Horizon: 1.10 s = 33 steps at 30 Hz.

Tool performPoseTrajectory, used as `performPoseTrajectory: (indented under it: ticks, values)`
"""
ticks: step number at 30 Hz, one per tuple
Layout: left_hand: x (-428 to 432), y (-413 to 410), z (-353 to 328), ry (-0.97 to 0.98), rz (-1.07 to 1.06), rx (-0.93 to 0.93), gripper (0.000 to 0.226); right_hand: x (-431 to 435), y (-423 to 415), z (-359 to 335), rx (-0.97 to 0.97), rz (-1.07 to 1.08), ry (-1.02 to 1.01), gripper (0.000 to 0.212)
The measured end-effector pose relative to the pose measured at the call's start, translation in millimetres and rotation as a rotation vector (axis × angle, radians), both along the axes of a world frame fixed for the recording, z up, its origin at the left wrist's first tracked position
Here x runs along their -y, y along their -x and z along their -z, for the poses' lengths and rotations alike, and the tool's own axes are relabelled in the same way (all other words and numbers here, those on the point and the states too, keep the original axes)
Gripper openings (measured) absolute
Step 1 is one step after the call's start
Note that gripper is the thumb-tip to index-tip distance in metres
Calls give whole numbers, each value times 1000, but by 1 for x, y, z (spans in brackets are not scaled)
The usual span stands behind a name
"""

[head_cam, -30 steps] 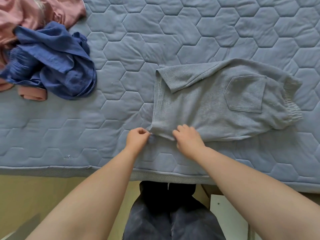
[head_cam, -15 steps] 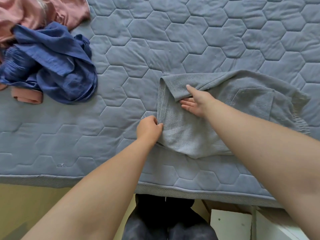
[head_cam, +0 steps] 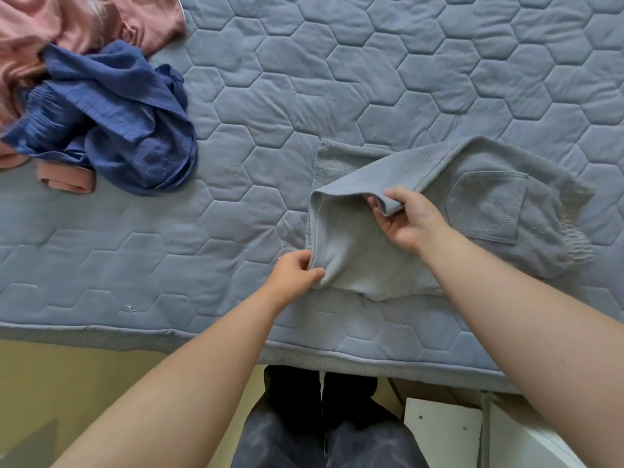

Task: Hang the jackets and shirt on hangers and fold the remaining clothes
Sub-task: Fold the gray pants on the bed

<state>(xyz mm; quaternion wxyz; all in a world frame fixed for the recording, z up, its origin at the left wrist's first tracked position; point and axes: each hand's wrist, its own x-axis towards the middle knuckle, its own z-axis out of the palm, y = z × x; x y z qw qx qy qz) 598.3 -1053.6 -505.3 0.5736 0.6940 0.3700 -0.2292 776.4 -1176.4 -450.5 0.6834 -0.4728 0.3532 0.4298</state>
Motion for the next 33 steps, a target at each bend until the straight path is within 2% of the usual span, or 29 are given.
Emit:
performPoseTrajectory:
  ticks: [3,7,9,12,14,16,18,19,21,23,25,28,29,30,31,33]
  values:
    - [2,7,-7,288,13,-65,20,13,1,-5,62,-45,97,15]
    - [4,13,-11,571,50,-101,32,12,-13,-14,184,130,203,13]
    - [4,11,-14,567,-17,-104,35,-7,-22,-25,242,125,200,16]
    - [-2,5,-17,400,-191,-98,35,-53,-32,-44,363,21,195,20]
    - [-7,5,-14,214,-233,-97,31,-79,-32,-48,407,-149,146,17]
    - [-12,10,-6,12,-193,-101,23,-91,-26,-42,434,-420,156,14]
    - [-15,16,1,-131,-189,-126,15,-89,-18,-25,519,-624,327,11]
    - [-15,18,3,-147,-230,-128,19,-83,-12,-16,582,-672,418,14]
    - [-16,17,5,-80,-303,-98,29,-66,3,-1,708,-778,551,27]
    - [-15,9,5,75,-354,-91,33,-42,24,11,845,-976,620,29]
    - [-14,-1,5,239,-418,-108,31,-15,50,20,1012,-1292,640,35]
    - [-13,-12,2,395,-452,-101,29,13,81,34,1268,-1928,691,72]
    - [-14,-14,1,437,-449,-99,27,18,86,40,1265,-1995,732,79]
    - [-15,-16,0,488,-457,-99,25,19,87,44,1260,-1956,777,77]
    - [-16,-17,-1,530,-464,-97,26,18,88,47,1262,-1834,803,64]
    - [-17,-17,-2,536,-442,-81,38,12,86,46,1199,-1404,821,22]
